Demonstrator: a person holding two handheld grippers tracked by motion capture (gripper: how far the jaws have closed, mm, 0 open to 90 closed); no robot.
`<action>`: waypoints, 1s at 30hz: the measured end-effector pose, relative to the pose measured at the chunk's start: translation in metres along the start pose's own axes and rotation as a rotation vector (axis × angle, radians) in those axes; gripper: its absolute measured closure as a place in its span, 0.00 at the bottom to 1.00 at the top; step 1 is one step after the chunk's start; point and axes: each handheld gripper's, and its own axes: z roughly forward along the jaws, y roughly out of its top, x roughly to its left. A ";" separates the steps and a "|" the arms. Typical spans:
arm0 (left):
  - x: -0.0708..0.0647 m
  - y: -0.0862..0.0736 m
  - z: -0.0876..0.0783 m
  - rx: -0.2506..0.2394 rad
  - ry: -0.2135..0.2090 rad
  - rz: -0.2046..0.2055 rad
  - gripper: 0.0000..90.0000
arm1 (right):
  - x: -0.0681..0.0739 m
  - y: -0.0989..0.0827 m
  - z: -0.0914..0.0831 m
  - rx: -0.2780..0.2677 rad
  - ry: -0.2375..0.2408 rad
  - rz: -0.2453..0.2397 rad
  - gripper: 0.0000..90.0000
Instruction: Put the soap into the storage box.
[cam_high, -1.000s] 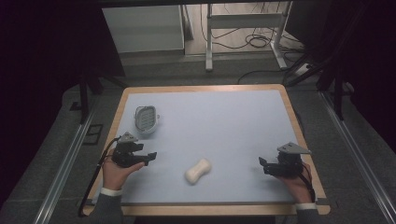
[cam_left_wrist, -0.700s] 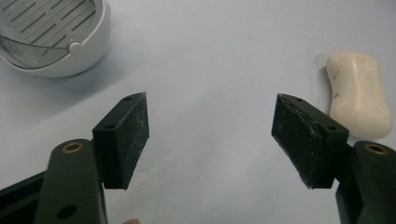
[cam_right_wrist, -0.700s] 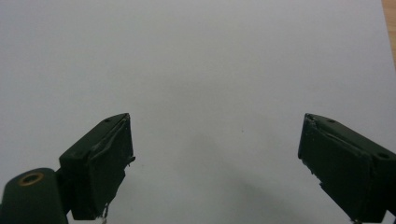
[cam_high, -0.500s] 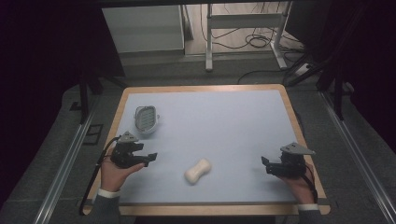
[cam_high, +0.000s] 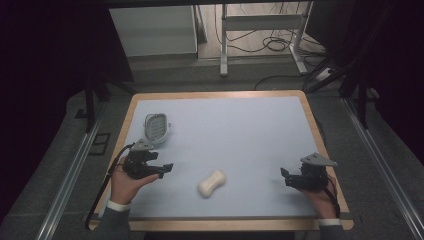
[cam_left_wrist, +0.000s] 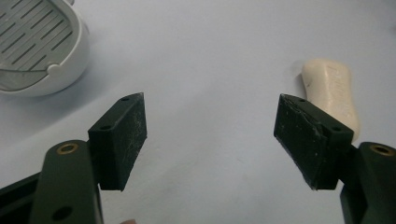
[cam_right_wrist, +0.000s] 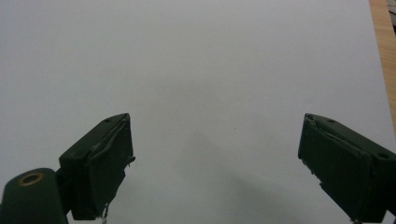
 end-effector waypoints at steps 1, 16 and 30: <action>-0.002 0.001 0.000 0.002 -0.002 0.005 0.28 | -0.001 0.000 0.000 0.001 -0.001 0.001 0.11; -0.025 0.010 0.005 0.031 -0.023 0.067 0.27 | -0.002 -0.001 -0.002 0.001 -0.010 0.009 0.11; -0.055 0.017 0.018 0.064 -0.050 0.127 0.27 | -0.004 -0.003 -0.001 0.013 -0.024 0.021 0.11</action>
